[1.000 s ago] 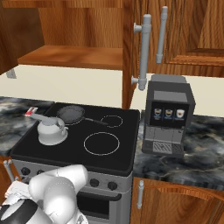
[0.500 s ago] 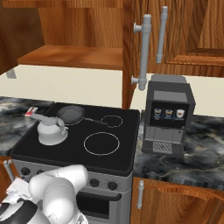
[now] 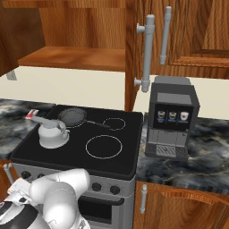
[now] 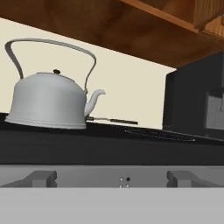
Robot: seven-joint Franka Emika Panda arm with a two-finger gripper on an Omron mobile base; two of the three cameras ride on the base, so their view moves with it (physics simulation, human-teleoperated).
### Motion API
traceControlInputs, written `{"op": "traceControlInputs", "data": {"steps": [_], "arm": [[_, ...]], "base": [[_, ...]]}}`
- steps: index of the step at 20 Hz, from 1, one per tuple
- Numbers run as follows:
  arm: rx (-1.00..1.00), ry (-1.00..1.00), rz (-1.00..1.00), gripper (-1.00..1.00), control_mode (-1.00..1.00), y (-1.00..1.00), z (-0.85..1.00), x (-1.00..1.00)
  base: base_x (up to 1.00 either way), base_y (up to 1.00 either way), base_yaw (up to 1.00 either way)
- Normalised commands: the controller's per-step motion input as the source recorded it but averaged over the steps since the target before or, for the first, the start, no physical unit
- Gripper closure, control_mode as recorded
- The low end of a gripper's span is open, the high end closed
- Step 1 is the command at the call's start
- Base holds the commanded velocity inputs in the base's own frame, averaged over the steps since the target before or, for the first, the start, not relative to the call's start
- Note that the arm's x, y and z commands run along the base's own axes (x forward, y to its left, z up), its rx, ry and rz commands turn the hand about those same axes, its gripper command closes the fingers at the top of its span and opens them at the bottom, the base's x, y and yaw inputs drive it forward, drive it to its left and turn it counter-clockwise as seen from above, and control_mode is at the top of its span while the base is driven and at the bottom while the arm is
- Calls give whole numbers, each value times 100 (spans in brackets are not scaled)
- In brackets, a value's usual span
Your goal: Pick the pan from the cabinet and place it on the stove. Then turn on the stove burner for the pan.
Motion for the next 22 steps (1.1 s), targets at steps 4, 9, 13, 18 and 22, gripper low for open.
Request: {"op": "traceControlInputs", "data": {"steps": [4, 9, 13, 18, 22], "arm": [[16, -6, 13, -100, -100, -1, -18, 1], [15, -7, 12, -100, -100, -8, -25, 0], [15, -6, 4, -100, -100, -19, -19, 0], [14, -4, 3, -100, -100, -14, -12, 2], [14, -3, 5, -100, -100, -6, -8, 9]], "base": [[0, 0, 0], [0, 0, 0], [0, 0, 0], [0, 0, 0], [0, 0, 0]]}}
